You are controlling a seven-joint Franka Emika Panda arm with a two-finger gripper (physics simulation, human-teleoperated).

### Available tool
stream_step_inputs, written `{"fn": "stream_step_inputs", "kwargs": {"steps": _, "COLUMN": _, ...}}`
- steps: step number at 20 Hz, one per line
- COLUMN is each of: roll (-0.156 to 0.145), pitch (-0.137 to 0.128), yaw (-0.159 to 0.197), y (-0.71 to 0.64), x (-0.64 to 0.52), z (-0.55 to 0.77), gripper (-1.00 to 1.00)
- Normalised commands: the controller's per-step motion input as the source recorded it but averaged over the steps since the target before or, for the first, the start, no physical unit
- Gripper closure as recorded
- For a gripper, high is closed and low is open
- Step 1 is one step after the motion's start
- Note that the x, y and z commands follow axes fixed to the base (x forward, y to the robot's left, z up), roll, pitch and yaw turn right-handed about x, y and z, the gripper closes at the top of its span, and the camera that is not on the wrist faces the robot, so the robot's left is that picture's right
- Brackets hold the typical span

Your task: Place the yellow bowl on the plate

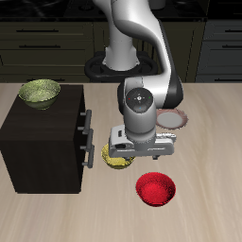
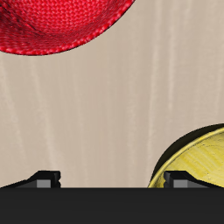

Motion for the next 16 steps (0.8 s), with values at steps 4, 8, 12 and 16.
{"fn": "stream_step_inputs", "kwargs": {"steps": 4, "roll": 0.033, "pitch": -0.013, "yaw": -0.028, "y": -0.02, "x": -0.02, "z": 0.12, "gripper": 1.00}}
{"fn": "stream_step_inputs", "kwargs": {"steps": 8, "roll": 0.036, "pitch": -0.032, "yaw": 0.006, "y": 0.08, "x": -0.06, "z": 0.19, "gripper": 1.00}}
{"fn": "stream_step_inputs", "kwargs": {"steps": 12, "roll": 0.044, "pitch": -0.024, "yaw": -0.017, "y": 0.13, "x": -0.09, "z": 0.18, "gripper": 1.00}}
{"fn": "stream_step_inputs", "kwargs": {"steps": 16, "roll": 0.039, "pitch": -0.019, "yaw": -0.001, "y": 0.13, "x": -0.06, "z": 0.13, "gripper": 1.00}}
